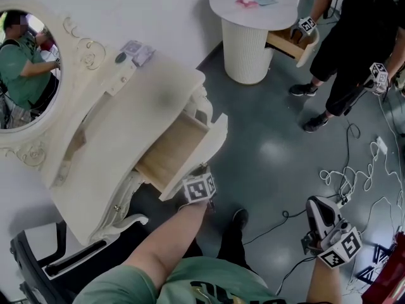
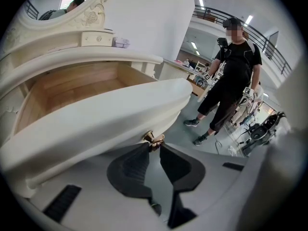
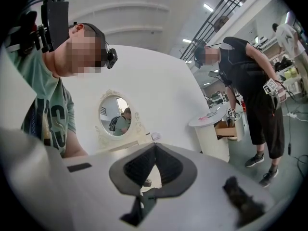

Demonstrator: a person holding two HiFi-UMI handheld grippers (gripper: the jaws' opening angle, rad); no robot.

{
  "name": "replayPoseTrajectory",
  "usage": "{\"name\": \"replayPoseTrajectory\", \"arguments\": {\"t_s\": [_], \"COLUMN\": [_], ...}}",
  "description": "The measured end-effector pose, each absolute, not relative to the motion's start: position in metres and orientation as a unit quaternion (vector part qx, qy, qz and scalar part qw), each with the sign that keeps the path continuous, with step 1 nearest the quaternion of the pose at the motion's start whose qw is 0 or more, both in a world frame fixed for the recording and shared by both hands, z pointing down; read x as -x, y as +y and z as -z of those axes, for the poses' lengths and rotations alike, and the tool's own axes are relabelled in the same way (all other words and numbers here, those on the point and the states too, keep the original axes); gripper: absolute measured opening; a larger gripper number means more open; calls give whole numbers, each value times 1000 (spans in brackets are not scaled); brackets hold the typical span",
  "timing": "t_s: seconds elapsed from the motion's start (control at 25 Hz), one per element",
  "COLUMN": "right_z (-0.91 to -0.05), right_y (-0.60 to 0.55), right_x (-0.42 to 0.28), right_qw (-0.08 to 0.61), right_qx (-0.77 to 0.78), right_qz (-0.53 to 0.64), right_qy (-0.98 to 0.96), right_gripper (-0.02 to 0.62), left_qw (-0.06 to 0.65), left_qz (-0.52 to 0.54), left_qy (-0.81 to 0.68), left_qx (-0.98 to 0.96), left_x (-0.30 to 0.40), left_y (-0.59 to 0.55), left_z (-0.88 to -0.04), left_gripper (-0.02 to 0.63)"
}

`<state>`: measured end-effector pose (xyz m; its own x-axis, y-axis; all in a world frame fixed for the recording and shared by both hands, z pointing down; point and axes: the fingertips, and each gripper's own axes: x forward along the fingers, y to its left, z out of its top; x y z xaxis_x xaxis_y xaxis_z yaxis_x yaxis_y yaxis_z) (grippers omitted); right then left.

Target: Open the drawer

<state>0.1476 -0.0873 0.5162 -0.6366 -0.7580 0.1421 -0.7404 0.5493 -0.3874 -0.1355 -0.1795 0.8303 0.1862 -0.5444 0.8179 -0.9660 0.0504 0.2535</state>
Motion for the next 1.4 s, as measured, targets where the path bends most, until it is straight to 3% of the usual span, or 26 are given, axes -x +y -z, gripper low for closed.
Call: {"name": "replayPoseTrajectory", "arguments": {"t_s": [1.4], "right_z": [-528], "right_y": [-79], "right_x": [-191], "right_qw": [39], "right_qx": [410], "right_qz": [214], "right_qy": [886], "right_gripper": [12], "left_qw": [419], "left_qz": [-262], "left_qy": [-586], "left_qx": [-642], "left_x": [97], "left_y": [-151], "left_z": [-830], "left_gripper": [74]}}
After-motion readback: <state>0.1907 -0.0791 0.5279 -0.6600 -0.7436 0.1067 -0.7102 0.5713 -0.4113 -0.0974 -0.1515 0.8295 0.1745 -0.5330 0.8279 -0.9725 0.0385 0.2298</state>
